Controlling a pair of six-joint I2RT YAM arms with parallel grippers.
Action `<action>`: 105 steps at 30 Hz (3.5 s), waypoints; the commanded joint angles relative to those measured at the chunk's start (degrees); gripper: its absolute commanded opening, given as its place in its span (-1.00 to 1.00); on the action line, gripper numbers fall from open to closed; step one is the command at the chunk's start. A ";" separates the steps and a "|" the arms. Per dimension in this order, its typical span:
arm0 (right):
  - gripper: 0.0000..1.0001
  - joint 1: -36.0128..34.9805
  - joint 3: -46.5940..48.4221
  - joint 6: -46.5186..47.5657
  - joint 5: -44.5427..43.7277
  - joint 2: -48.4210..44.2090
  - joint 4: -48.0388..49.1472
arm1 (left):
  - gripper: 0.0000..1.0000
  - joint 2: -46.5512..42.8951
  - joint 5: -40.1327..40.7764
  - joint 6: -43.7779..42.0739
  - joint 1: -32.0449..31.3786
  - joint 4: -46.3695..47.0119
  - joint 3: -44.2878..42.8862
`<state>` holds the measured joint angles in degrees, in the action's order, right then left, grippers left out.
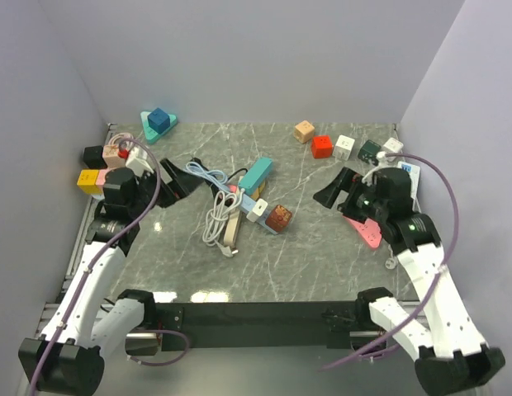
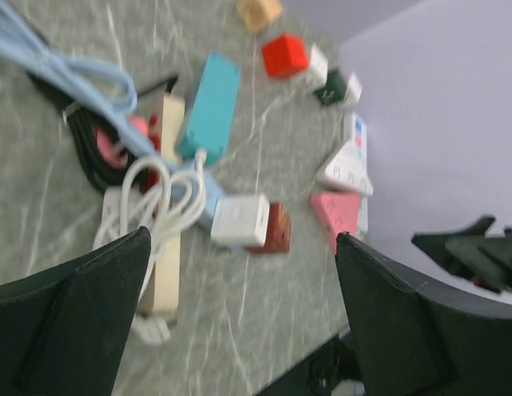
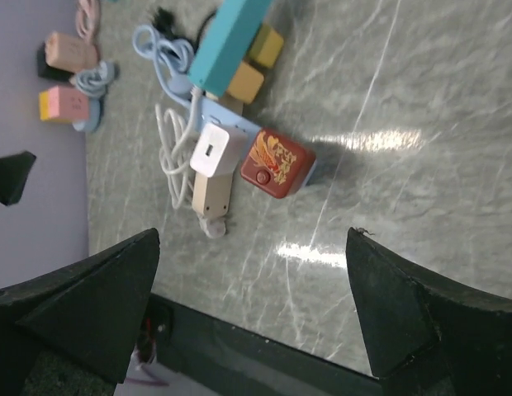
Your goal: Pull the plug off the socket
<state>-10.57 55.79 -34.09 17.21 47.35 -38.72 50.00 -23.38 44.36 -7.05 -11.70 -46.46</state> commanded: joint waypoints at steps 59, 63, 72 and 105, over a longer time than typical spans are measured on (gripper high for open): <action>-1.00 -21.86 -8.34 -39.40 14.25 26.30 32.39 | 0.99 21.45 30.85 13.12 -33.11 -4.12 -3.91; -1.00 -21.86 -5.79 -37.37 17.58 28.66 31.86 | 0.99 24.88 33.56 12.51 -35.84 -1.75 -4.43; -1.00 -23.80 -0.69 -31.49 26.55 33.58 30.46 | 0.93 31.91 38.93 9.79 -37.60 3.00 -8.56; -1.00 0.37 15.57 13.07 19.92 39.31 -16.98 | -0.99 24.88 46.23 -1.46 -26.26 2.13 3.75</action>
<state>-15.59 66.26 -34.61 41.19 88.40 -44.25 74.56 6.66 53.65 -40.69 5.32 -44.75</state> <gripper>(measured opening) 0.688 0.483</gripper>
